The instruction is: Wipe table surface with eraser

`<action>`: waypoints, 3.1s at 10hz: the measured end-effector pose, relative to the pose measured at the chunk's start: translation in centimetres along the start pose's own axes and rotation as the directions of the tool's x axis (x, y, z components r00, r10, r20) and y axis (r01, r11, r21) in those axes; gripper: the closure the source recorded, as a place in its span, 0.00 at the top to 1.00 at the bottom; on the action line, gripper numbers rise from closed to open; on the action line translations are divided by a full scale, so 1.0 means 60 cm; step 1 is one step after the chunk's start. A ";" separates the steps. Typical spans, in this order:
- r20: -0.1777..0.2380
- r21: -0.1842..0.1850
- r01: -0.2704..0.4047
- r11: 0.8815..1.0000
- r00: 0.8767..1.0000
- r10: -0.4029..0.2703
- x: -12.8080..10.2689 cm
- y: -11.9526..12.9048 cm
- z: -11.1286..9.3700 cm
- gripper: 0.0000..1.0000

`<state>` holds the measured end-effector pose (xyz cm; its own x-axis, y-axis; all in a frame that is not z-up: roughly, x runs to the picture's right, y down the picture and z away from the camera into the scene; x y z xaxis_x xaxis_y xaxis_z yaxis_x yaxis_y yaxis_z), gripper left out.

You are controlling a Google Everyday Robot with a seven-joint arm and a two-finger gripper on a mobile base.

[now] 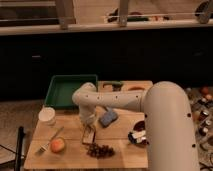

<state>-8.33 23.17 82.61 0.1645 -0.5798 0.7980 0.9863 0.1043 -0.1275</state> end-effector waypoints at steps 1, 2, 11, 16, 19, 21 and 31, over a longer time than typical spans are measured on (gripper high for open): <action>-0.009 0.010 -0.013 1.000 1.000 0.013 0.014 -0.001 -0.010 0.00; -0.016 0.018 -0.021 1.000 1.000 0.022 0.033 -0.003 -0.021 0.00; -0.057 0.009 0.164 0.986 0.985 -0.163 -0.005 -0.126 -0.046 0.00; -0.029 0.014 0.113 0.993 0.993 -0.113 -0.005 -0.067 -0.021 0.00; -0.030 0.044 0.041 0.998 0.999 -0.040 0.025 -0.030 -0.030 0.00; -0.036 0.063 0.023 0.998 0.999 -0.021 0.037 -0.034 -0.037 0.00; -0.040 0.080 -0.005 0.997 0.999 0.008 0.050 -0.033 -0.046 0.00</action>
<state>-9.78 19.02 83.65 0.1728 -0.6105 0.7729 0.9816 0.1718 -0.0837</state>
